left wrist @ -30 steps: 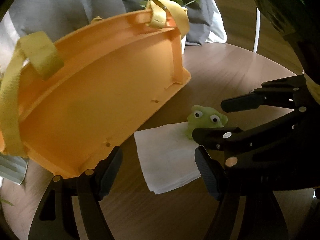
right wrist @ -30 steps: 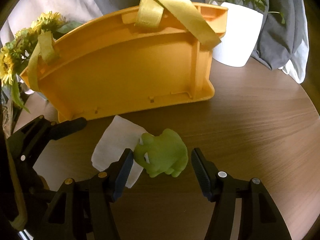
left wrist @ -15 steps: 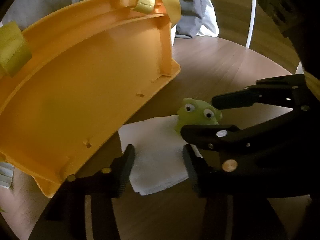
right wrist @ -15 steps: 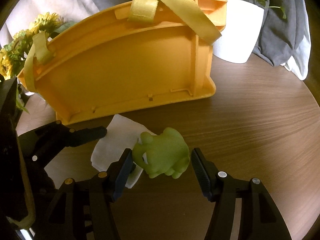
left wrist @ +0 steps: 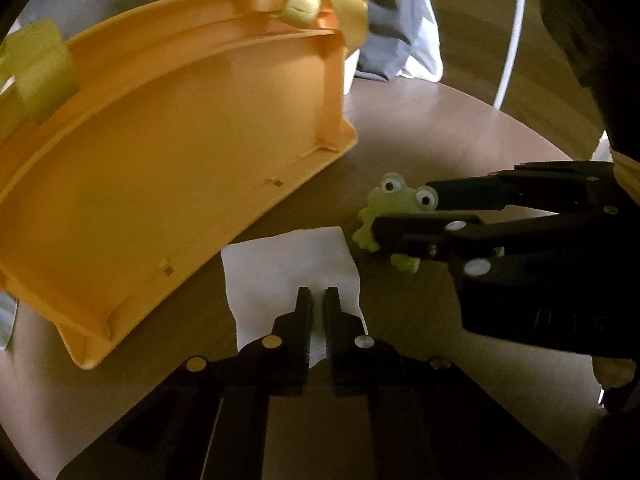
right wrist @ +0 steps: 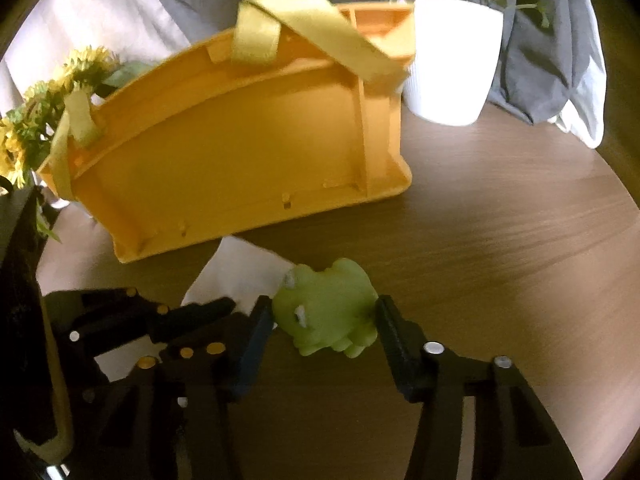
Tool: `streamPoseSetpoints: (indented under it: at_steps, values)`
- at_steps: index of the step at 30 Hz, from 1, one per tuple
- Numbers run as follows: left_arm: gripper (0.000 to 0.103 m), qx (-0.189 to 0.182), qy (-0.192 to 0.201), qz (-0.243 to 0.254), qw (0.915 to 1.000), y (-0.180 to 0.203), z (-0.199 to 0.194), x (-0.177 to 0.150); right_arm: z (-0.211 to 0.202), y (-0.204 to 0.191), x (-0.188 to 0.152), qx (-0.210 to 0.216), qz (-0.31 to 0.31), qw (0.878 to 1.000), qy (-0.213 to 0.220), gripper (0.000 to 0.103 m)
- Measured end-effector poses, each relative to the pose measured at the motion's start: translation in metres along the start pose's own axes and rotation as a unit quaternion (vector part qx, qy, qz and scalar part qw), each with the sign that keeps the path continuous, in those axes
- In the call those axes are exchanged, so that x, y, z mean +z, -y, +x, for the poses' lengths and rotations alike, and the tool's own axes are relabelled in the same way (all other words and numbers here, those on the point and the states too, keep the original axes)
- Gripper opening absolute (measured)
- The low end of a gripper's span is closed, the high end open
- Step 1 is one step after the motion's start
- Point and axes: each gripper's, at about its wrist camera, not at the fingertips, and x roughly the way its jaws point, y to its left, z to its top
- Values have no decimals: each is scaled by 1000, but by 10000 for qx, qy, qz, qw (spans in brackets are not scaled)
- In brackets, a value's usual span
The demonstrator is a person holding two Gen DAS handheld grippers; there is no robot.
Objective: Organize soft objects
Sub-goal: 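Grasp the white tissue with the left tool while the right tool grasps the green frog, then carry the tissue with the left tool while the right tool carries the frog to the crate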
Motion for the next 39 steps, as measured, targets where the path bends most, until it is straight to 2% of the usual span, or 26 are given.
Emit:
streamPoseSetpoints:
  at_steps: [4,13,23,39]
  values:
    - [7,4,41,-371,9993,-10,-8,-3,-1,0,1,-10,12,10000,44,46]
    - [7,76,276,-1168,9927,-20,-27,-1,-17,6,4,-108,102,9993,341,33]
    - [7,95,545,-1403,9886,-16,-49,5,-30,13,4,-31,267,9989,373,31]
    - [7,312,1072,-1602,9807,4,-109,12,-79,7,10,175,63,9967,793,31]
